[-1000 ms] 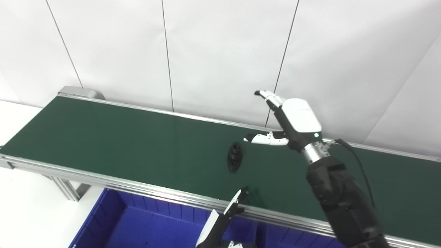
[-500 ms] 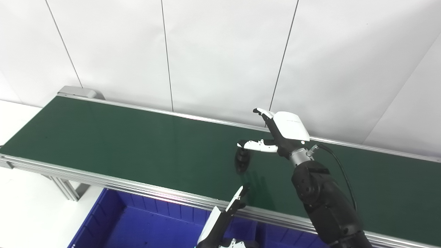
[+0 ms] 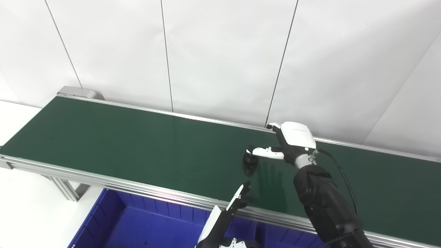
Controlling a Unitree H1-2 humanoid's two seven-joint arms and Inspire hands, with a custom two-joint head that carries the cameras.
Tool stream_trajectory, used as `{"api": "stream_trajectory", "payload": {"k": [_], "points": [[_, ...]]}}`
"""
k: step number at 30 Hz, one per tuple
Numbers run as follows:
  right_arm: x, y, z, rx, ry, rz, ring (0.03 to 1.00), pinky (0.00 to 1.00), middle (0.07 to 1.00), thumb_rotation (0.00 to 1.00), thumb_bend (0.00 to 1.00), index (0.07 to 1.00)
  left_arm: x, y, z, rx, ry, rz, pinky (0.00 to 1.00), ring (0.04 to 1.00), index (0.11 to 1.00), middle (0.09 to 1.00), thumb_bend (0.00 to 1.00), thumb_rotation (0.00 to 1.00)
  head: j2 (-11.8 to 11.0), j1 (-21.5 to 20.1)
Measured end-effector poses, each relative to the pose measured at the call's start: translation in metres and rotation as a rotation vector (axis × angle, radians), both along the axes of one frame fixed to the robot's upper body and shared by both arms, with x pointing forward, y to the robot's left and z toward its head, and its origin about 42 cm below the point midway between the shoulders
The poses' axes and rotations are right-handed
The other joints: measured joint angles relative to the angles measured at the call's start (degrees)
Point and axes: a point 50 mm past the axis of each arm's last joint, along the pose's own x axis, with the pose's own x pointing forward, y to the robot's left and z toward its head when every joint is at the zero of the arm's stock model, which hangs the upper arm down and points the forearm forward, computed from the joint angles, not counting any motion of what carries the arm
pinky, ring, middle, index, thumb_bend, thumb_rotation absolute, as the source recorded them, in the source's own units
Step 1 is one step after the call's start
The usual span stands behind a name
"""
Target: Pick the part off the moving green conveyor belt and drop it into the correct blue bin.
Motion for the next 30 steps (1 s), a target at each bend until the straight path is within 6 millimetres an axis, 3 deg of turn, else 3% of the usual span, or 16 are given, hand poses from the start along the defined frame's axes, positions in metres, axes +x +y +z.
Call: {"api": "stream_trajectory", "payload": {"k": [4,10,15,18,27,30], "points": [[0.003,-0.003,-0.006,-0.049,0.018,-0.036,0.580,0.41,0.716,0.93,0.88,0.806,0.000,0.000,0.000,-0.002,-0.001,0.001,0.85,0.972,0.986,0.972,0.96,0.84,0.1,0.0],[0.002,-0.005,-0.020,-0.111,0.060,-0.063,0.554,0.38,0.722,0.94,0.88,0.804,0.000,0.000,0.001,-0.003,-0.002,0.001,0.85,0.974,0.983,0.973,0.97,0.84,0.2,-0.1],[0.000,-0.004,-0.038,-0.202,0.078,-0.054,0.453,0.29,0.643,0.95,0.87,0.788,-0.001,0.000,0.003,-0.005,-0.008,0.002,0.85,0.976,0.985,0.977,0.97,0.84,0.4,-0.1],[0.005,0.001,-0.037,-0.237,0.065,-0.048,0.473,0.28,0.684,0.96,0.87,0.783,-0.001,0.000,0.004,-0.005,-0.014,0.001,0.86,0.984,0.987,0.979,0.98,0.84,0.5,0.1],[0.013,0.007,-0.040,-0.291,0.060,-0.056,0.318,0.19,0.581,0.92,0.88,0.821,-0.001,-0.002,0.010,0.016,-0.028,-0.005,0.88,0.985,0.989,0.991,0.97,0.85,0.9,1.0],[0.014,0.008,-0.043,-0.302,0.056,-0.067,0.359,0.21,0.615,0.93,0.89,0.801,-0.001,-0.004,0.012,0.033,-0.028,-0.008,0.89,0.987,0.988,0.991,0.98,0.85,1.0,1.3]]}}
